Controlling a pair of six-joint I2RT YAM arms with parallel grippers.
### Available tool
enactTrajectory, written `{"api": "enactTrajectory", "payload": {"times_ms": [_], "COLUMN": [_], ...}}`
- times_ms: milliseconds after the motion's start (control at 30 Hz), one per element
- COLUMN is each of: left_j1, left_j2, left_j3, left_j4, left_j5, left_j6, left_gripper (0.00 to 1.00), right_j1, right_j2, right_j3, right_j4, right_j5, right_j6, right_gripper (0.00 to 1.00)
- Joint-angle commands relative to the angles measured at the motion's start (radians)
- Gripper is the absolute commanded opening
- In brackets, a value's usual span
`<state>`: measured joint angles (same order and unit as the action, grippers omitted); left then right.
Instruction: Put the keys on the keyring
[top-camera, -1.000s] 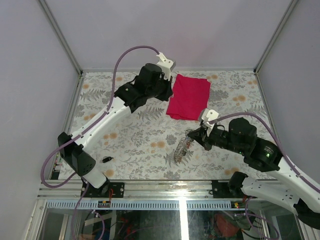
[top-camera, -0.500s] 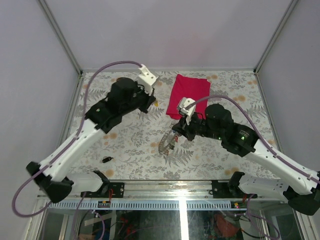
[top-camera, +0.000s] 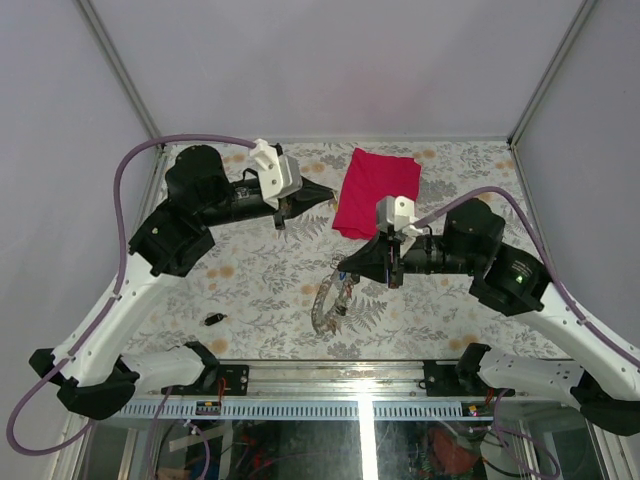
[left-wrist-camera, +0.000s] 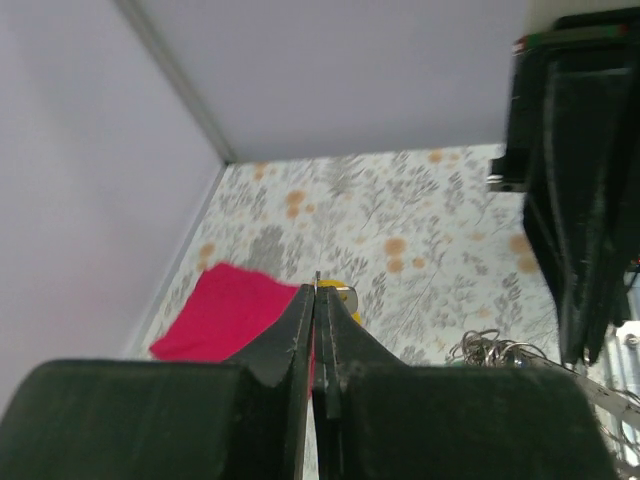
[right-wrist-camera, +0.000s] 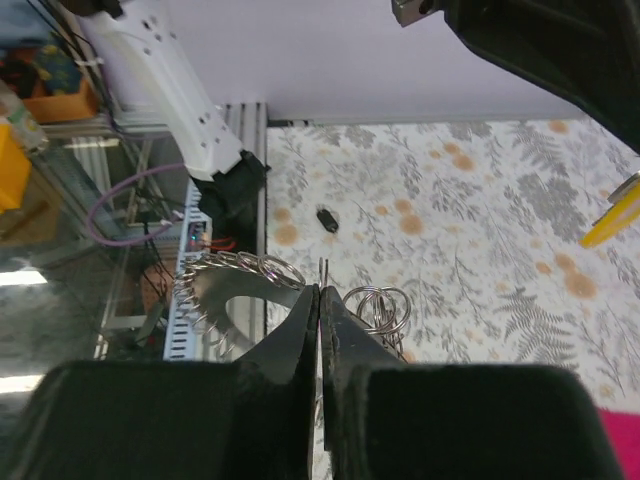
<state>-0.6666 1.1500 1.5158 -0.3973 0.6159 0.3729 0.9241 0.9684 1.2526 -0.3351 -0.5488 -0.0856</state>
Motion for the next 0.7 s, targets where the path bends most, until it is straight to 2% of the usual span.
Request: {"api": "enactTrajectory", "payload": {"times_ms": [0, 200, 300, 333, 400, 500, 667], "left_j1": [0.004, 0.005, 0.004, 0.004, 0.007, 0.028, 0.053], "left_j2": [0.018, 0.073, 0.103, 0.104, 0.107, 0.11, 0.1], "left_j3": [0.101, 0.186, 0.224, 0.223, 0.215, 0.211, 0.194], "left_j4": [0.024, -0.021, -0.07, -0.078, -0.085, -0.091, -0.069], "left_j5": [0.215, 0.159, 0.093, 0.075, 0.05, 0.051, 0.109], "left_j6": [0.018, -0.048, -0.052, -0.047, -0.034, -0.022, 0.005], "left_gripper": [0.0, 0.0, 0.0, 0.0, 0.0, 0.0, 0.0], "right_j1": [0.005, 0.004, -0.018, -0.045, -0.178, -0.334, -0.377], "right_j2": [-0.074, -0.078, -0.027, -0.01, 0.017, 0.038, 0.084], "right_j3": [0.026, 0.013, 0.043, 0.047, 0.041, -0.008, 0.018], "right_j4": [0.204, 0.225, 0.197, 0.204, 0.26, 0.472, 0.526], "right_j5": [-0.098, 0.021, -0.007, -0.059, -0.211, -0.431, -0.624], "right_j6": [0.066, 0.084, 0.072, 0.081, 0.146, 0.3, 0.317], "right_gripper": [0.0, 0.0, 0.0, 0.0, 0.0, 0.0, 0.0]}}
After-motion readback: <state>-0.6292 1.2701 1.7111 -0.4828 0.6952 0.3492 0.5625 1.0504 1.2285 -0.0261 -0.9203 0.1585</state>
